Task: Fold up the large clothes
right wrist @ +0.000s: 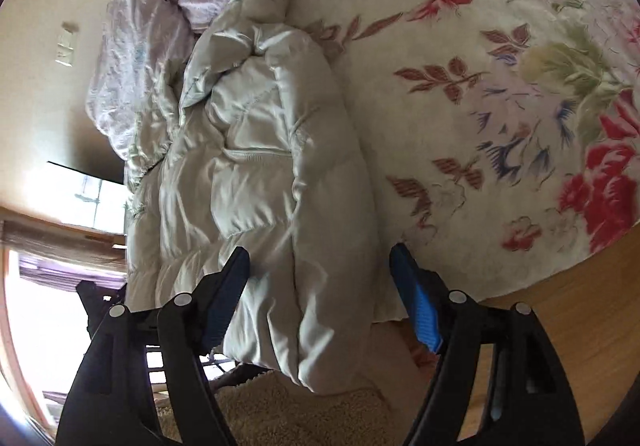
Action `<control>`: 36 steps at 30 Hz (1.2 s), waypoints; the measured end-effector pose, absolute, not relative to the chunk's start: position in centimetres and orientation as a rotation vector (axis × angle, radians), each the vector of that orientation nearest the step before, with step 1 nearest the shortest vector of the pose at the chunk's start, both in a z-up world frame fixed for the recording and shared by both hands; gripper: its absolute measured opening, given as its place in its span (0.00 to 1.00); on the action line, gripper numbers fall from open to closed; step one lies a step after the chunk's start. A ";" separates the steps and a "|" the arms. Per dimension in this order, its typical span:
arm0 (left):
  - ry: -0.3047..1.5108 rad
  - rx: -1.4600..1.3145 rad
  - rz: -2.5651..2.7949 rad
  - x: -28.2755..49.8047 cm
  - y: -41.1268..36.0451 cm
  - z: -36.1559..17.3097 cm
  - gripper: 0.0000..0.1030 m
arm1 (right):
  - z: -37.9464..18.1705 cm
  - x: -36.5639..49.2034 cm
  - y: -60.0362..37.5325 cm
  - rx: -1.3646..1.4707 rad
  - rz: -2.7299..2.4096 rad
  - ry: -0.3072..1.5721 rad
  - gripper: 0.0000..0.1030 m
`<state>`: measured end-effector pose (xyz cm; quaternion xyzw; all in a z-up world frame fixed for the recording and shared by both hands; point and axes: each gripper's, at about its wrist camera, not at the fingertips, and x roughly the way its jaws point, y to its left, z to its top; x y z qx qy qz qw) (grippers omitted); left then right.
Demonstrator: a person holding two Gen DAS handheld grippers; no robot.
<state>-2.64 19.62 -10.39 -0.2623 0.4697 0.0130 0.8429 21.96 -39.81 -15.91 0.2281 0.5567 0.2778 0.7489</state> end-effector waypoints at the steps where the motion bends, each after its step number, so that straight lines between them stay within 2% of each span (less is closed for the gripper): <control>1: 0.991 -0.562 0.022 -3.0 19.5 -10.4 0.72 | -16.1 21.9 -39.8 0.516 0.631 1.225 0.72; 4: 0.986 -0.585 0.016 -3.8 19.2 -10.5 0.63 | -16.2 21.4 -39.7 0.543 0.681 1.232 0.71; 10: 0.957 -0.686 -0.009 -5.8 19.0 -11.0 0.52 | -17.2 19.8 -39.7 0.612 0.766 1.242 0.61; 17: 0.928 -0.799 -0.055 -7.0 18.8 -12.1 0.50 | -18.0 18.6 -39.8 0.688 0.827 1.227 0.57; 18: 0.923 -0.802 -0.056 -7.0 18.7 -12.1 0.49 | -18.1 18.6 -39.5 0.689 0.832 1.225 0.53; 19: 0.917 -0.803 -0.049 -7.0 18.6 -12.1 0.44 | -18.0 18.6 -39.4 0.687 0.833 1.225 0.51; 20: 0.915 -0.805 -0.048 -7.0 18.6 -12.0 0.40 | -18.0 18.6 -39.2 0.685 0.833 1.225 0.44; 21: 0.908 -0.806 -0.042 -7.0 18.5 -11.8 0.32 | -17.9 18.6 -39.1 0.676 0.828 1.222 0.36; 22: 0.902 -0.805 -0.041 -7.0 18.5 -11.6 0.26 | -17.7 18.5 -39.0 0.667 0.823 1.217 0.33; 25: 0.873 -0.774 -0.023 -7.1 18.2 -10.4 0.20 | -16.6 18.5 -38.5 0.636 0.812 1.178 0.23; 28: 0.828 -0.721 0.005 -7.2 17.9 -8.6 0.16 | -15.1 18.5 -38.1 0.601 0.794 1.132 0.20; 36: 0.705 -0.623 0.068 -6.2 18.1 -3.9 0.15 | -9.8 19.1 -36.5 0.499 0.710 0.916 0.17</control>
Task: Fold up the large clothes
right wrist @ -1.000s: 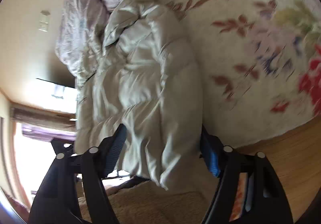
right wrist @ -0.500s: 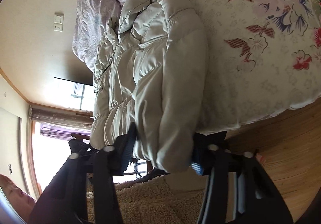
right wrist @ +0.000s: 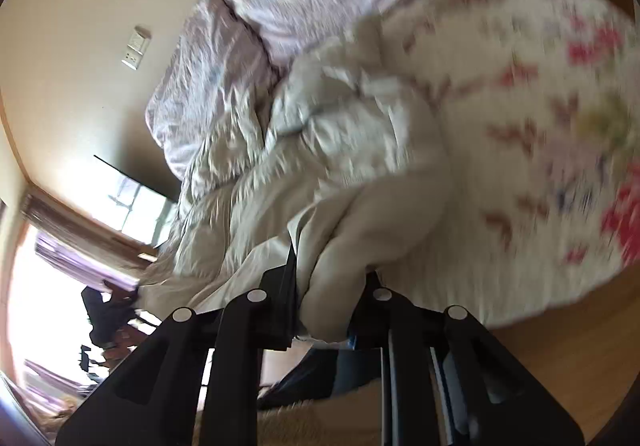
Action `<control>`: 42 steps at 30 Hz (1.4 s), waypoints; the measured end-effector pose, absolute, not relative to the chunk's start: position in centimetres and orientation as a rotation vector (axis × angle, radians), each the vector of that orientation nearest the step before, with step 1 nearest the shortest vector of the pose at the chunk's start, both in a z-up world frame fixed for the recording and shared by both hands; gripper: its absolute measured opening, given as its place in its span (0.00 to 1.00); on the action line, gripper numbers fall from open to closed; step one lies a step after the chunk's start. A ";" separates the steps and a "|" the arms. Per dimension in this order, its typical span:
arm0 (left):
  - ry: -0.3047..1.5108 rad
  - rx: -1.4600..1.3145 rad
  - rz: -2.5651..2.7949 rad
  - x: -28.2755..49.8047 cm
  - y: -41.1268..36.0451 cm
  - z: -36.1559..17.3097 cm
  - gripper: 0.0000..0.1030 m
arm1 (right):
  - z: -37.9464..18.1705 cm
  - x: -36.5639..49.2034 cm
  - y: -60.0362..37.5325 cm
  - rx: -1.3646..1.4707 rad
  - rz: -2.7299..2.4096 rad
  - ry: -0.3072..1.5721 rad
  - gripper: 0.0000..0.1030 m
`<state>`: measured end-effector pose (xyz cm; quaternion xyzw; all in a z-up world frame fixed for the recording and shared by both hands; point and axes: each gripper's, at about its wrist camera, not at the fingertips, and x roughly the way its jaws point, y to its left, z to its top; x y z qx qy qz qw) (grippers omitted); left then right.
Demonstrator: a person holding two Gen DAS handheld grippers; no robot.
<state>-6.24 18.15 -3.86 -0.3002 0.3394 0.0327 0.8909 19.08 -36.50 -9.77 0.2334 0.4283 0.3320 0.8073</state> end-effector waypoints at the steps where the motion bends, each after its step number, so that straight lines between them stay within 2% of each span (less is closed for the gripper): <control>1: 0.682 -0.606 0.077 -5.9 18.2 -3.0 0.15 | -9.0 19.2 -36.2 0.482 0.698 0.886 0.17; 9: 0.515 -0.446 0.174 -0.9 18.6 3.5 0.15 | -1.1 20.2 -34.0 0.347 0.593 0.567 0.17; 15: 0.474 -0.366 0.225 4.6 19.7 6.3 0.15 | 1.9 24.4 -30.5 0.247 0.487 0.468 0.17; 24: 0.465 -0.265 0.300 15.7 21.6 8.3 0.15 | 2.5 33.7 -24.9 0.112 0.318 0.449 0.17; 34: 0.506 -0.307 0.382 27.2 24.4 4.3 0.17 | -1.9 44.4 -20.7 0.128 0.223 0.579 0.18; 36: 0.518 -0.317 0.400 28.2 24.7 3.3 0.19 | -2.8 45.9 -20.3 0.163 0.230 0.621 0.24; 38: 0.533 -0.348 0.412 29.4 25.2 2.2 0.24 | -3.5 47.3 -20.4 0.223 0.249 0.665 0.31; 39: 0.536 -0.366 0.413 29.8 25.5 1.8 0.34 | -3.7 47.8 -20.7 0.264 0.263 0.679 0.39; 40: 0.528 -0.372 0.422 29.9 25.7 1.7 0.49 | -3.8 48.1 -21.1 0.320 0.280 0.690 0.43; 41: 0.518 -0.370 0.429 29.8 25.7 1.8 0.59 | -3.8 48.2 -21.5 0.353 0.293 0.690 0.53; 42: 0.498 -0.363 0.436 29.6 25.8 2.2 0.76 | -3.5 48.2 -22.5 0.419 0.317 0.676 0.62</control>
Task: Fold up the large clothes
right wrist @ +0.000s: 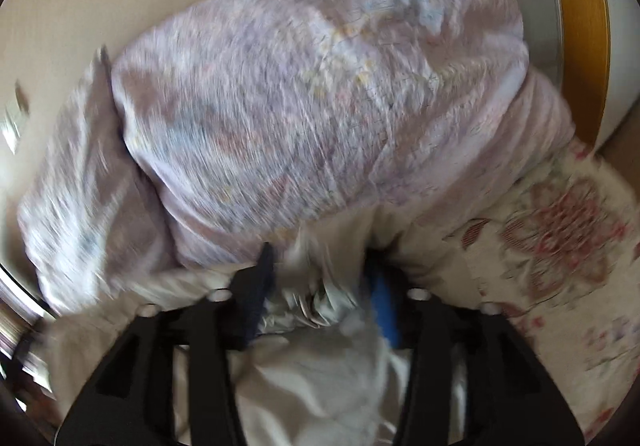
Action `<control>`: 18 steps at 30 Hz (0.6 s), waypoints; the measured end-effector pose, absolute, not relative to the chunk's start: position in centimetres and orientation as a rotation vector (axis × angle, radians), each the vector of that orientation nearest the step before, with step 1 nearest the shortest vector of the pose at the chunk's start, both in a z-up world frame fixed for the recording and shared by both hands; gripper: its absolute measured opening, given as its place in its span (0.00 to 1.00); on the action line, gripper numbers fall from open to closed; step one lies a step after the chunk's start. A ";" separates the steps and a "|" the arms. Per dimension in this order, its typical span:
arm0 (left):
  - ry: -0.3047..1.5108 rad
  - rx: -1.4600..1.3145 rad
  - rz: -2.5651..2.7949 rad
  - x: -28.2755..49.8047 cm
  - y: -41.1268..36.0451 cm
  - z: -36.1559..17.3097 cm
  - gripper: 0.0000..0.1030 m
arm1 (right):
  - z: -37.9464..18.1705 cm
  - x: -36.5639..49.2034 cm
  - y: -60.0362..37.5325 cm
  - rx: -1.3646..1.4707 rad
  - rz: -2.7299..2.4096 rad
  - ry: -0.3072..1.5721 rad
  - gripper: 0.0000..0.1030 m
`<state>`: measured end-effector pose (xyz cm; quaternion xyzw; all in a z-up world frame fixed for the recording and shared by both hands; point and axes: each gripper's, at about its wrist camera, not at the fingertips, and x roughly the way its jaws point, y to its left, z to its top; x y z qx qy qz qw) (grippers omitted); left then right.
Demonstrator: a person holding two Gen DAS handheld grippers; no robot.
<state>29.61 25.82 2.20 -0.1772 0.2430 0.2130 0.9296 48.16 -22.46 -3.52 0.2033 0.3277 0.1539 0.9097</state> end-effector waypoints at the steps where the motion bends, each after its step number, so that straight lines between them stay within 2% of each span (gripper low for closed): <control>1: 0.466 -0.354 0.438 29.1 25.8 2.8 0.80 | -3.1 47.9 -23.1 0.454 0.326 0.651 0.66; 4: 0.436 -0.297 0.423 27.7 24.9 4.5 0.83 | -1.6 46.1 -24.2 0.428 0.319 0.566 0.68; 7: 0.455 -0.195 0.406 26.2 22.4 4.6 0.85 | -1.9 44.2 -22.6 0.274 0.346 0.601 0.67; 11: 0.505 -0.061 0.399 25.1 19.0 2.6 0.86 | -3.8 42.4 -19.7 0.066 0.347 0.644 0.60; 18: 0.612 -0.011 0.447 27.5 18.0 -1.8 0.86 | -5.7 42.6 -17.2 -0.064 0.287 0.654 0.58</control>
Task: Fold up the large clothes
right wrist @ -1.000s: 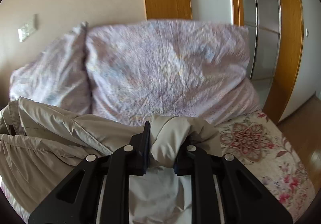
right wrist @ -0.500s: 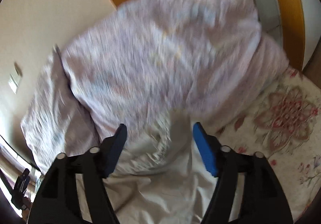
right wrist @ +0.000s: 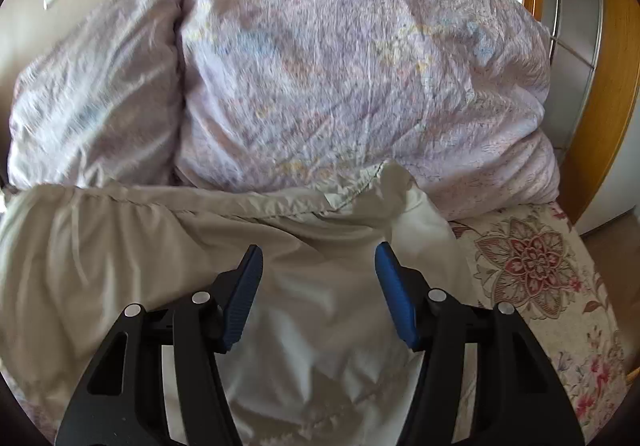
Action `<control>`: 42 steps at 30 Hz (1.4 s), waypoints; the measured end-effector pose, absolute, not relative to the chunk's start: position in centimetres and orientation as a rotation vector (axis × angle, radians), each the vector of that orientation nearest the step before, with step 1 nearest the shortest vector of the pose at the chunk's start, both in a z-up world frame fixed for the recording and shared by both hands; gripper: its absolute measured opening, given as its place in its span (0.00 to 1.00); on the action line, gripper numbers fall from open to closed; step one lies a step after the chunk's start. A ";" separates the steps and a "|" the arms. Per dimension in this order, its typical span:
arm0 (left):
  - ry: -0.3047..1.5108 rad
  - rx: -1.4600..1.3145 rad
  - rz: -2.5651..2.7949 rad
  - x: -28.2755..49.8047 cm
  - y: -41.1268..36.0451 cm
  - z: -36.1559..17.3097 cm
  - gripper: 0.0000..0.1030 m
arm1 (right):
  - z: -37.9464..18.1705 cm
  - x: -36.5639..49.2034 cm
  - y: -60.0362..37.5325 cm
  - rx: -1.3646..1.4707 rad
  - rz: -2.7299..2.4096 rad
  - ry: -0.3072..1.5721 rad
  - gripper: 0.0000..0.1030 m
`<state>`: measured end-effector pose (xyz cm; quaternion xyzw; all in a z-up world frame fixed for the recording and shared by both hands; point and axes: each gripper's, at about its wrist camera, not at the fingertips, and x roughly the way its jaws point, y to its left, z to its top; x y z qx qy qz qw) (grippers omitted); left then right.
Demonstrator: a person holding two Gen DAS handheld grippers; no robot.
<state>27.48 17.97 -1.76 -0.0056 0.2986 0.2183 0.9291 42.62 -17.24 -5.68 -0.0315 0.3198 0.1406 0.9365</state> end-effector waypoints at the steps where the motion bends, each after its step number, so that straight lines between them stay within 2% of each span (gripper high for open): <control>1: 0.617 -0.006 0.461 27.8 18.1 -2.1 0.86 | -6.1 42.9 -17.0 -0.078 0.275 0.664 0.58; 9: 0.687 -0.053 0.550 31.1 19.8 -4.6 0.86 | -9.1 45.9 -16.4 -0.081 0.188 0.752 0.59; 19: 0.743 -0.148 0.570 35.6 21.9 -7.3 0.94 | -11.3 49.1 -16.1 -0.046 0.123 0.774 0.63; 42: 0.815 -0.209 0.542 37.6 23.1 -10.0 0.98 | -13.3 51.0 -15.8 -0.038 0.135 0.811 0.68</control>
